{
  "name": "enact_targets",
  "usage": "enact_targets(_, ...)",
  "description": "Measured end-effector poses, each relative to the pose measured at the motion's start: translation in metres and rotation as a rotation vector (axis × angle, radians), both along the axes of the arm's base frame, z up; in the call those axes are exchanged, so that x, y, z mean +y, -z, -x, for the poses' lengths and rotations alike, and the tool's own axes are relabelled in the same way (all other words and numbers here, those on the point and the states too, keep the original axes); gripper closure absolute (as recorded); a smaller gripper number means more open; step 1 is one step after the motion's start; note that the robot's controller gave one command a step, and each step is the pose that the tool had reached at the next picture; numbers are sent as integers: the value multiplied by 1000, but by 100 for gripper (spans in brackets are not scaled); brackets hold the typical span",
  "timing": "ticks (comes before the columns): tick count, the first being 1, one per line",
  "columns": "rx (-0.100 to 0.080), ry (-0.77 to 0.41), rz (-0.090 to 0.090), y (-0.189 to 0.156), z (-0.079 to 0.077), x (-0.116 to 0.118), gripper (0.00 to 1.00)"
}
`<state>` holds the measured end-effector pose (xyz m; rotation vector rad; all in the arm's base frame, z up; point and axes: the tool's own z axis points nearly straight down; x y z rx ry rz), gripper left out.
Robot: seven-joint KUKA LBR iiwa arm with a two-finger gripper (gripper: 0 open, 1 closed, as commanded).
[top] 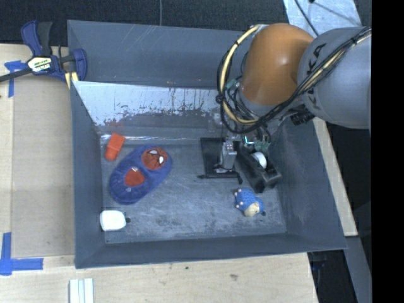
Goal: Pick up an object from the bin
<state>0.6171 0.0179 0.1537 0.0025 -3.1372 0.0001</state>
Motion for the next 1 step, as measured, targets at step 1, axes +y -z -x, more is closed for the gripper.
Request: enact_targets(1,0,146,2,68,17,-50,0)
